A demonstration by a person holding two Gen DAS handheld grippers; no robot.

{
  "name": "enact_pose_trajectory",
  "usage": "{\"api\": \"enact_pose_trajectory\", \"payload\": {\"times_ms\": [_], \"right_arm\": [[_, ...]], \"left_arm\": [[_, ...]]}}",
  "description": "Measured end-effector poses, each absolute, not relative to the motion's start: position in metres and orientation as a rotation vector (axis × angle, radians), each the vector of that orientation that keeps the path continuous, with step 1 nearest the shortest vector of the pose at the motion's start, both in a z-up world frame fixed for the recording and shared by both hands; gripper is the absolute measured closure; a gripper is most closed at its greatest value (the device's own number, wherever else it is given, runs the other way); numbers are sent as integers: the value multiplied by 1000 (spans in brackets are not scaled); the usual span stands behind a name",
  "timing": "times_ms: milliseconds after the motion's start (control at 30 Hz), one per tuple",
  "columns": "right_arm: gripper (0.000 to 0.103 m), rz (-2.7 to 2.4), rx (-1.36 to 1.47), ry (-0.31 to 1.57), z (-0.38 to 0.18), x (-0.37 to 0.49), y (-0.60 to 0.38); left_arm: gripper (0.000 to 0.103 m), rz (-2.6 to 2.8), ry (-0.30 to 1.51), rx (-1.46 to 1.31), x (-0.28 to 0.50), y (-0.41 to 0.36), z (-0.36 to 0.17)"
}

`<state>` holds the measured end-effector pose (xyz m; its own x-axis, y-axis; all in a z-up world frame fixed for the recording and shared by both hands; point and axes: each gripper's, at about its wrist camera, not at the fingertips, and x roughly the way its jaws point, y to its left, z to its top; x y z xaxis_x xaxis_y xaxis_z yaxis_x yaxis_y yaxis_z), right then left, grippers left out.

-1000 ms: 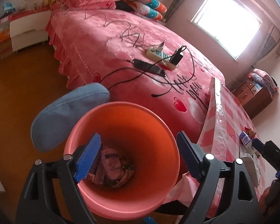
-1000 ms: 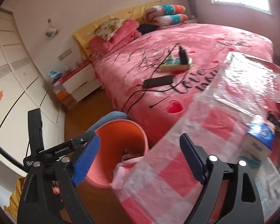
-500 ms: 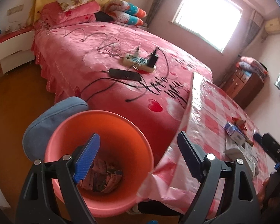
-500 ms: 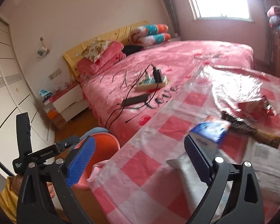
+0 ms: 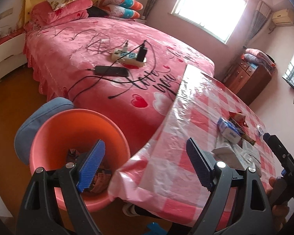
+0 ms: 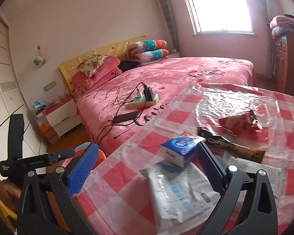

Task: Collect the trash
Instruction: 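Move both grippers back over the trash on the table, then grasp the red Tiramisu snack bag with the left gripper while the right gripper grasps the white bottle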

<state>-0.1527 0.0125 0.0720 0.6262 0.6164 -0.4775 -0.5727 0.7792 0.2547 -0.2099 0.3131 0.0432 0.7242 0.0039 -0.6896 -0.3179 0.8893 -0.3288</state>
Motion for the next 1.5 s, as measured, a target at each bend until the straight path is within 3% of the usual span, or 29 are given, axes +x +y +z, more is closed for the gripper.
{"api": "enact_pose_trajectory", "payload": {"times_ms": [1500], "right_arm": [[5, 287, 118, 589, 53, -102, -135]], "left_arm": [[18, 0, 876, -193, -147, 153, 61]]}}
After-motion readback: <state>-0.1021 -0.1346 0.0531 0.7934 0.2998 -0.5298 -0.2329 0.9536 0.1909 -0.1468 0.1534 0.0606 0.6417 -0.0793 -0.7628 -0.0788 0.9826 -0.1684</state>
